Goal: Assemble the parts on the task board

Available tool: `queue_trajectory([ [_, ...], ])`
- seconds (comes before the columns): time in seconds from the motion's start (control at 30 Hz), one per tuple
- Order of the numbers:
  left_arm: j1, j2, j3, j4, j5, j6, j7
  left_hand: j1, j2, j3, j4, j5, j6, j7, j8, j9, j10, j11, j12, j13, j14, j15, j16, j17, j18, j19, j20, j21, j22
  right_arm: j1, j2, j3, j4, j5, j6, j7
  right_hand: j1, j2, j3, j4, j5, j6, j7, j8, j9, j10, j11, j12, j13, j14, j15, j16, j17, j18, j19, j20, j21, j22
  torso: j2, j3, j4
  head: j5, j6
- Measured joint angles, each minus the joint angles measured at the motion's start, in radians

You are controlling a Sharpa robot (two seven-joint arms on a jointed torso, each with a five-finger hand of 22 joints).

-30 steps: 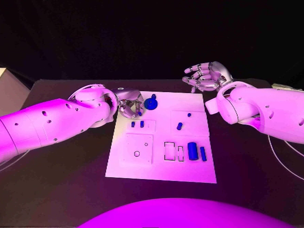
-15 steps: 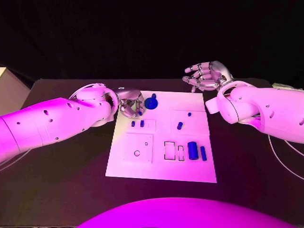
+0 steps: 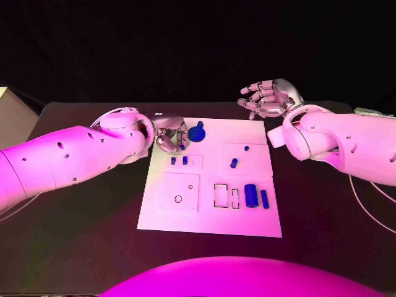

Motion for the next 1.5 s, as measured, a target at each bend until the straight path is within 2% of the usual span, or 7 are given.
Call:
queue_trajectory([
  [0.13, 0.000, -0.001, 0.000, 0.001, 0.000, 0.000, 0.000, -0.005, -0.005, -0.002, 0.002, 0.000, -0.002, 0.002, -0.007, -0.001, -0.002, 0.002, -0.012, 0.000, 0.000, 0.000, 0.000, -0.006, 0.000, -0.008, 0.000, -0.008, -0.008, 0.000, 0.000, 0.000, 0.000, 0.000, 0.000, 0.000, 0.000, 0.000, 0.000, 0.000, 0.000, 0.000, 0.000, 0.000, 0.000, 0.000, 0.000, 0.000, 0.000, 0.000, 0.000, 0.000, 0.000, 0.000, 0.000, 0.000, 0.000, 0.000, 0.000, 0.0000, 0.0002, 0.000, 0.000],
  [0.27, 0.000, -0.003, -0.001, 0.003, 0.000, -0.002, 0.002, -0.012, -0.012, -0.007, -0.001, 0.000, -0.031, 0.012, -0.034, -0.003, -0.009, 0.009, -0.023, 0.001, -0.011, 0.011, 0.000, -0.019, 0.000, -0.022, 0.007, -0.018, -0.018, 0.000, 0.000, 0.000, 0.000, 0.000, 0.000, 0.000, 0.000, 0.000, 0.003, -0.003, 0.000, 0.000, 0.000, 0.004, -0.002, 0.000, 0.000, -0.008, -0.018, 0.000, 0.000, -0.010, 0.000, 0.000, 0.004, 0.004, -0.007, -0.003, 0.000, 0.0000, 0.0002, 0.000, 0.000],
  [0.53, -0.003, -0.007, -0.004, 0.003, 0.000, -0.003, 0.003, -0.025, -0.025, -0.007, -0.001, 0.000, -0.059, 0.020, -0.065, -0.012, -0.019, 0.018, -0.041, 0.004, -0.030, 0.015, 0.000, -0.042, 0.000, -0.038, 0.012, -0.033, -0.035, 0.000, 0.000, 0.000, -0.001, 0.000, 0.000, 0.000, 0.000, 0.000, 0.003, -0.003, 0.000, 0.000, 0.000, 0.004, -0.002, 0.000, 0.000, -0.008, -0.019, 0.000, 0.000, -0.010, 0.000, 0.000, 0.004, 0.004, -0.007, -0.003, 0.000, -0.0001, 0.0005, 0.000, 0.000],
  [1.0, -0.003, -0.011, -0.004, 0.005, 0.000, -0.005, 0.002, -0.029, -0.029, -0.007, -0.001, 0.000, -0.066, 0.020, -0.069, -0.014, -0.022, 0.022, -0.046, 0.005, -0.038, 0.016, -0.004, -0.057, 0.000, -0.045, 0.012, -0.039, -0.042, 0.000, 0.000, 0.000, -0.001, 0.000, 0.000, 0.000, 0.000, 0.000, 0.003, -0.003, 0.000, 0.000, 0.000, 0.004, -0.002, 0.000, 0.000, -0.008, -0.019, 0.000, 0.000, -0.010, 0.000, 0.000, 0.004, 0.004, -0.007, -0.003, 0.000, 0.0003, 0.0004, 0.000, 0.000],
  [1.3, -0.003, -0.014, -0.004, 0.005, 0.000, -0.009, 0.000, -0.031, -0.031, -0.007, -0.001, 0.000, -0.102, 0.026, -0.099, -0.023, -0.022, 0.021, -0.052, 0.011, -0.042, 0.020, -0.004, -0.057, 0.000, -0.049, 0.016, -0.043, -0.043, 0.000, -0.001, 0.000, -0.001, -0.002, 0.000, 0.000, 0.000, 0.000, 0.003, -0.003, 0.000, 0.000, 0.000, 0.004, -0.002, 0.000, 0.000, -0.009, -0.025, 0.000, 0.000, -0.010, -0.001, 0.000, 0.004, 0.004, -0.007, -0.003, 0.000, 0.0003, 0.0003, 0.000, 0.000],
  [1.4, -0.003, -0.017, -0.004, 0.003, 0.000, -0.010, -0.001, -0.033, -0.033, -0.007, -0.001, 0.000, -0.120, 0.027, -0.112, -0.027, -0.022, 0.021, -0.053, 0.013, -0.042, 0.020, -0.004, -0.059, 0.000, -0.049, 0.016, -0.043, -0.045, 0.000, -0.003, 0.000, -0.001, -0.011, 0.004, -0.002, 0.002, -0.002, 0.013, -0.013, 0.000, 0.000, 0.000, 0.004, -0.003, -0.003, 0.002, -0.027, -0.039, 0.000, 0.000, -0.010, 0.004, 0.000, 0.004, 0.003, -0.007, -0.004, 0.000, 0.0003, 0.0002, 0.000, 0.001],
  [1.5, -0.003, -0.023, -0.003, 0.000, 0.000, -0.012, -0.003, -0.033, -0.033, -0.009, 0.001, 0.000, -0.137, 0.025, -0.125, -0.031, -0.037, 0.029, -0.066, 0.013, -0.054, 0.022, -0.004, -0.074, 0.000, -0.063, 0.015, -0.057, -0.058, 0.000, -0.008, 0.000, 0.000, -0.035, 0.014, -0.005, 0.042, -0.012, 0.059, -0.033, -0.016, 0.006, 0.003, 0.008, -0.007, -0.021, 0.004, -0.085, -0.095, 0.028, -0.001, 0.033, 0.054, 0.000, 0.026, -0.001, -0.002, 0.004, 0.000, 0.0003, 0.0002, 0.000, 0.002],
])
